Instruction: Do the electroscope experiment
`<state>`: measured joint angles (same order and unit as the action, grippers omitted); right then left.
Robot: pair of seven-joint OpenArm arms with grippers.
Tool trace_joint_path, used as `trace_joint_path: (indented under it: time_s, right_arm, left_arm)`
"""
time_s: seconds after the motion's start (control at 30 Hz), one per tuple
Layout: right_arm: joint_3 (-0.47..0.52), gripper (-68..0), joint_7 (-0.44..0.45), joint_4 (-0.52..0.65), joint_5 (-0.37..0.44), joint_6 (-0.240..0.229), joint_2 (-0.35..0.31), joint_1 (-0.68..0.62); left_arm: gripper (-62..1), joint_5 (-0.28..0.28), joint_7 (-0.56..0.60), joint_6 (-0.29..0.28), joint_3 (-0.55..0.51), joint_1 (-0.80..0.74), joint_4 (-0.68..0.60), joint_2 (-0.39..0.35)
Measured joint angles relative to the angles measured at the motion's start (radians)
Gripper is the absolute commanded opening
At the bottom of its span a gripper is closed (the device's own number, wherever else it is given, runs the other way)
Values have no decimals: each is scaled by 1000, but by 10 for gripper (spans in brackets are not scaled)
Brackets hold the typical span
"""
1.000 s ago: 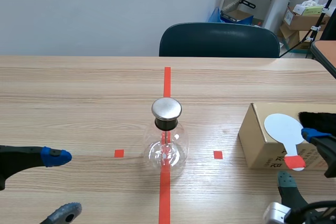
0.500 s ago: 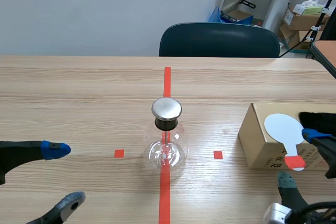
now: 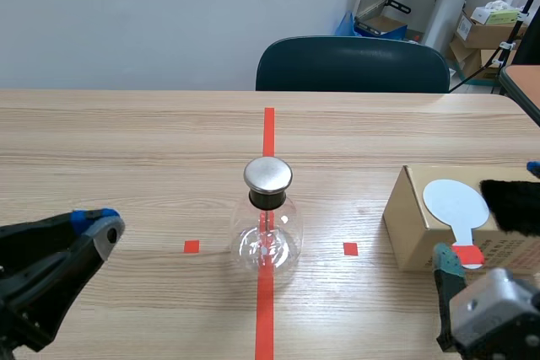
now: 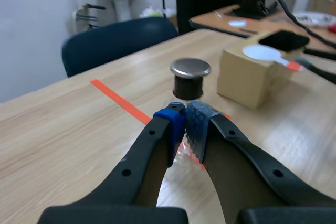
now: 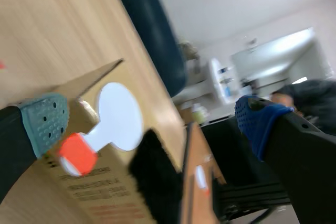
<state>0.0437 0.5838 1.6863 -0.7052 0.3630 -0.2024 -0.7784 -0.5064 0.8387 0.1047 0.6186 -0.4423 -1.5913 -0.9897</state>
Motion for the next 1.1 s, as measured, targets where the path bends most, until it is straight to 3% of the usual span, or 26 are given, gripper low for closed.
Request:
trace_joint_path:
  time_s: [0.13, 0.27, 0.33, 0.4, 0.47, 0.5, 0.57, 0.73, 0.77, 0.87, 0.93, 1.03, 1.1]
  right_arm:
    - [0, 4, -67, 89, 104, -303, -1, -15]
    - [29, 4, -66, 176, 269, -637, -13, -14]
    - [66, 4, -66, 231, 352, -732, -19, -14]
    - [101, 4, -68, 283, 433, -808, -23, -8]
    - [120, 4, -84, 315, 515, -882, -23, 4]
    - [124, 4, -97, 323, 542, -908, -22, 16]
    - [124, 4, -129, 324, 580, -934, -22, 43]
    - [105, 4, -196, 323, 697, -952, -22, 118]
    - [96, 4, -208, 322, 723, -951, -22, 132]
    - [58, 4, -270, 321, 740, -945, -22, 169]
    - [17, 4, -311, 321, 754, -900, -22, 185]
    - [-37, 4, -340, 319, 796, -783, -23, 203]
    - [-60, 4, -343, 319, 820, -755, -39, 211]
  left_arm:
    - [-558, -117, 94, 50, 0, 5, 0, 5]
    - [-545, -240, 141, 98, -8, 5, 0, 3]
    - [-479, -255, 167, 98, -20, 5, 0, 3]
    - [-356, -254, 187, 114, -31, 5, 0, 6]
    - [-257, -245, 178, 245, -37, 5, 0, 33]
    - [-240, -229, 156, 294, -39, 5, 0, 57]
    - [-240, -156, 87, 340, -39, 4, 0, 109]
    - [-206, 40, 21, 312, -39, -29, 0, 199]
    - [-194, 60, 12, 311, -39, -39, 0, 207]
    - [-165, 47, -43, 283, -38, -64, -16, 200]
    - [-165, 47, -49, 249, -38, -65, -23, 187]
    - [-162, 63, -66, 246, -38, -61, -36, 178]
    - [-156, 68, -118, 244, -37, -62, -49, 175]
